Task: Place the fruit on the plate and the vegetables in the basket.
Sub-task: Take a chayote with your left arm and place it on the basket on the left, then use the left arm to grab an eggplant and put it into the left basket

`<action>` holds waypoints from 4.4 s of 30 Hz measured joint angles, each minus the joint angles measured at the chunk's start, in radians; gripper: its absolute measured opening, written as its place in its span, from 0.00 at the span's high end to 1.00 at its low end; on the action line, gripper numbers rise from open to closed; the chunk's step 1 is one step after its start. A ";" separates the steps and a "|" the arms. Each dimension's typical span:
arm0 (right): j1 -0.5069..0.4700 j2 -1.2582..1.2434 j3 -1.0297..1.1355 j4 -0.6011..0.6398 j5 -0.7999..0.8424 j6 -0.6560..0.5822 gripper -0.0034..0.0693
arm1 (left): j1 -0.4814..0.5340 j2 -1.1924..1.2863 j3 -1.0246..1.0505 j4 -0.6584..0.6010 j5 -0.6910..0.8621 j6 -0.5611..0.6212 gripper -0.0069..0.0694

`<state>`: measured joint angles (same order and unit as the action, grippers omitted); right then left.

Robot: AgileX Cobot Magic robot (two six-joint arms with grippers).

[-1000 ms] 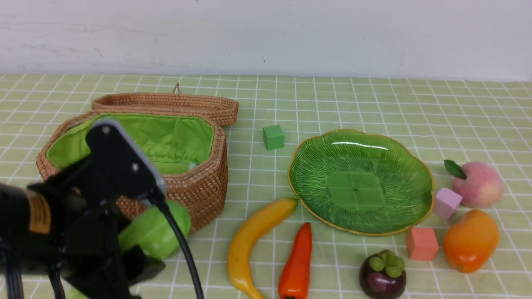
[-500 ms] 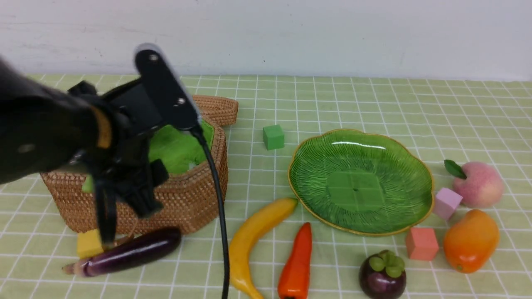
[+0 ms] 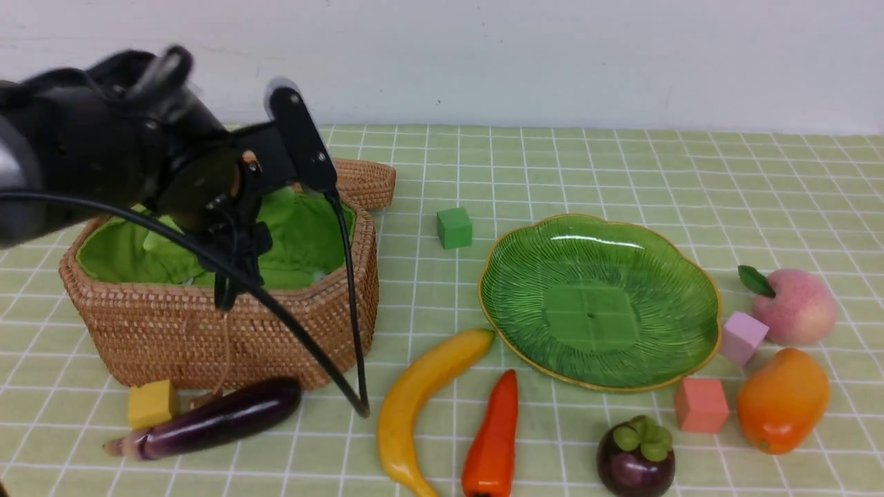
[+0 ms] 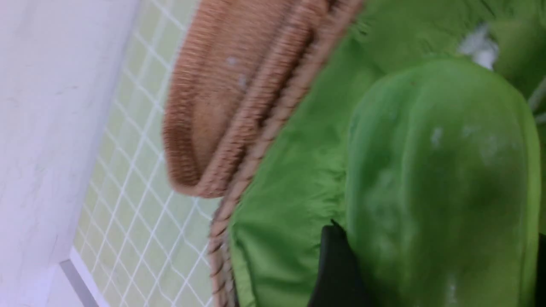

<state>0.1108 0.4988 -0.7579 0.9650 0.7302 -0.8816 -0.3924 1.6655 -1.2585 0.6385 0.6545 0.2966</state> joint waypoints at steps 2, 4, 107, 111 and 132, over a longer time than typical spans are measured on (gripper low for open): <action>0.000 0.000 0.000 0.000 0.000 0.000 0.97 | 0.000 0.009 -0.001 0.016 -0.005 0.000 0.32; 0.000 0.000 0.000 0.000 0.001 0.000 0.97 | 0.000 0.010 -0.001 0.025 -0.010 0.000 0.32; 0.000 0.000 -0.001 -0.089 0.423 0.030 0.92 | -0.003 -0.050 0.486 -0.210 -0.141 -0.047 0.41; 0.000 0.000 -0.001 -0.089 0.417 0.030 0.92 | -0.032 -0.111 0.486 -0.220 -0.071 -0.047 0.41; 0.000 0.000 -0.001 0.088 0.055 -0.082 0.92 | -0.130 -0.498 0.282 -0.237 0.172 -0.047 0.41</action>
<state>0.1108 0.4988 -0.7591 1.0532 0.7850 -0.9636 -0.5227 1.1672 -0.9764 0.4019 0.8263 0.2492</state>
